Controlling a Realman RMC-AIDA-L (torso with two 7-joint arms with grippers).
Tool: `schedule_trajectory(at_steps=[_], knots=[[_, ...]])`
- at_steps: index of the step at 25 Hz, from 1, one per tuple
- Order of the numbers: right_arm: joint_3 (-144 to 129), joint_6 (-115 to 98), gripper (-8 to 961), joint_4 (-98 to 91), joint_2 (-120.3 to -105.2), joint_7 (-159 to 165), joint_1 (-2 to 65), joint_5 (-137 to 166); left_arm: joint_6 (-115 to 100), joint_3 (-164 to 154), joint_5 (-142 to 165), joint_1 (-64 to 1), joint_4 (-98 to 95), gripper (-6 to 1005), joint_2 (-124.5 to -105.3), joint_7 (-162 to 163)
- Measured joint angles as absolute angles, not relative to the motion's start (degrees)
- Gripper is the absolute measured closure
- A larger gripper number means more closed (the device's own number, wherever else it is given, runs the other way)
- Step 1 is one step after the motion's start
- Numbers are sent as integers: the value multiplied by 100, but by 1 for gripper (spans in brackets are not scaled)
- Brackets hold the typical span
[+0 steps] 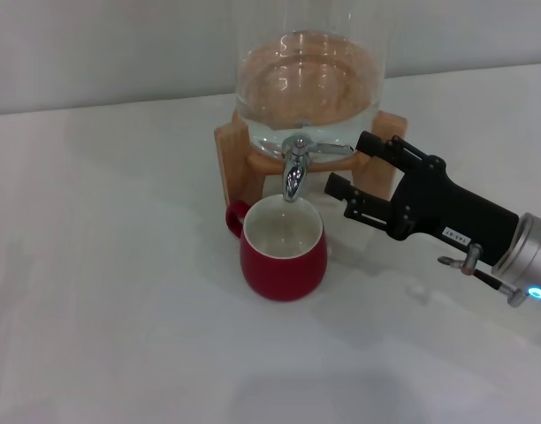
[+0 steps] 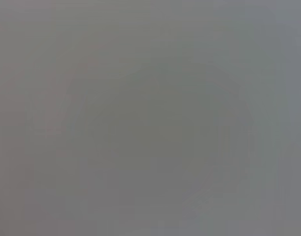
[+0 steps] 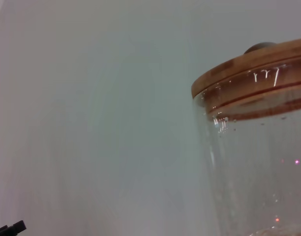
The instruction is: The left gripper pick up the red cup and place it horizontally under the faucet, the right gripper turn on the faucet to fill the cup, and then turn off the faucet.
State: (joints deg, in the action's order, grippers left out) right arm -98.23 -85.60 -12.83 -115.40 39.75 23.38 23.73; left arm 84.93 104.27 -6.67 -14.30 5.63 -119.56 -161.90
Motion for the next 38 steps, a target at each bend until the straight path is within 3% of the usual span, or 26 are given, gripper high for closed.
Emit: schedule_trajectory(at_steps=[38], knots=[[-10164,-8631,100,-1407,-11542,4200,2384,2373,8497,10415,-643,-1494,562,111,-11950,-16189]])
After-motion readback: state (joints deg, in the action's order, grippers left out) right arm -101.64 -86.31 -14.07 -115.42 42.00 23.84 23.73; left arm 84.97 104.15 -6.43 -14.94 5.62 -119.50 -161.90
